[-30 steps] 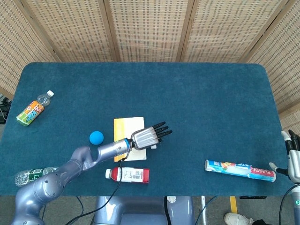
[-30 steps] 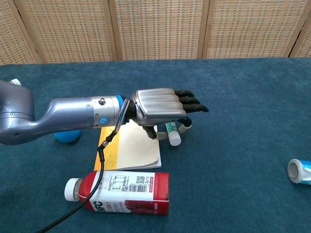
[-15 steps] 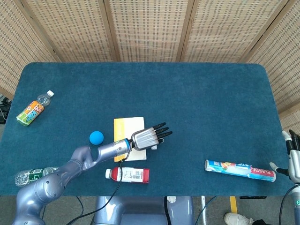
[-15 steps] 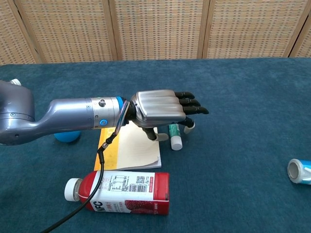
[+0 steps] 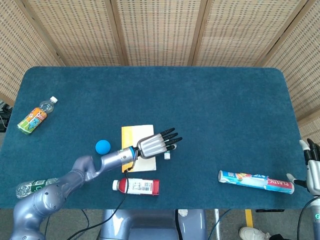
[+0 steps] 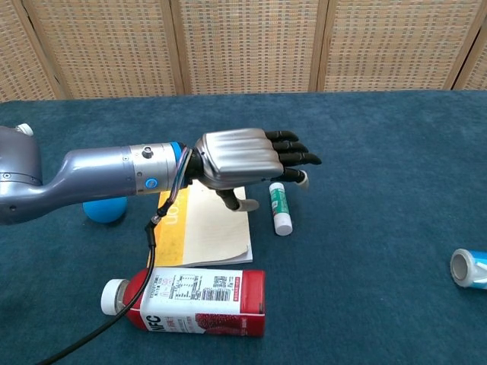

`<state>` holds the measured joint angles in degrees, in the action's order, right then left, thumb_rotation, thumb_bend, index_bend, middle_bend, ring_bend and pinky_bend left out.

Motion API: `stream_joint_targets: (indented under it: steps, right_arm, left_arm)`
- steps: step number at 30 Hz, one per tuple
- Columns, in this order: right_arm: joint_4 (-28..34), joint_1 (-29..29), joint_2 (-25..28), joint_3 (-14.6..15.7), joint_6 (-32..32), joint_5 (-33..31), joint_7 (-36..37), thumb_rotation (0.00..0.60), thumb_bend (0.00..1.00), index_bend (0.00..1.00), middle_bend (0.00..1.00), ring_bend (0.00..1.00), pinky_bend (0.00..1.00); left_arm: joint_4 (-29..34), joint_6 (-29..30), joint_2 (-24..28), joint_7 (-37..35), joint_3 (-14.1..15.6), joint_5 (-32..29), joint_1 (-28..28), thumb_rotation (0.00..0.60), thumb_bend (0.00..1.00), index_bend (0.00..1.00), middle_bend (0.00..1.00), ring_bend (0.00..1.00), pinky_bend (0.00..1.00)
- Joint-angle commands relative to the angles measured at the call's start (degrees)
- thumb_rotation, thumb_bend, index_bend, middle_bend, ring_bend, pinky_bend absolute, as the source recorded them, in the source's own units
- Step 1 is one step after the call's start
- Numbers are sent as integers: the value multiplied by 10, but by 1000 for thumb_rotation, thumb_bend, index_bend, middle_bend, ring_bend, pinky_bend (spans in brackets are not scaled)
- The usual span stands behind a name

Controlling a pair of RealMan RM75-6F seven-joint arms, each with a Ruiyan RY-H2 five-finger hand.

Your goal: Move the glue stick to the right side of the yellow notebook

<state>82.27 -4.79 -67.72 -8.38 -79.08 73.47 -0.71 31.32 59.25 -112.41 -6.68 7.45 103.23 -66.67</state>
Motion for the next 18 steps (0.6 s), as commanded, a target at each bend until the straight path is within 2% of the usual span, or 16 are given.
stream_joint_targets:
  steps: [1,7,12,13,18]
  right_arm:
    - [1,0,1,0,-1,1,0,600,0,66,0,0,0]
    - [4,0,1,3,-2,8,3,600,0,66,0,0,0]
    - [7,0,3,4,-2,13,7,600,0,66,0,0,0]
    - [8,-1,3,5,-2,15,8,600,0,66,0,0,0]
    - [14,1,4,7,-8,23,9,600,0,66,0,0,0]
  left_arm:
    - [19,19,17,-2,-12,-12,10,600,380,183,0,0,0]
    - [95,76,72,14,-50,-50,47,600,363,167,0,0,0]
    - [255,133,155,130,-88,-107,115,600,348,101,0,0,0]
    - [304,148,178,166,-95,-124,136,600,347,93,0,0,0]
    - [501,199,261,276,-100,-201,228,600,336,16,0,0,0]
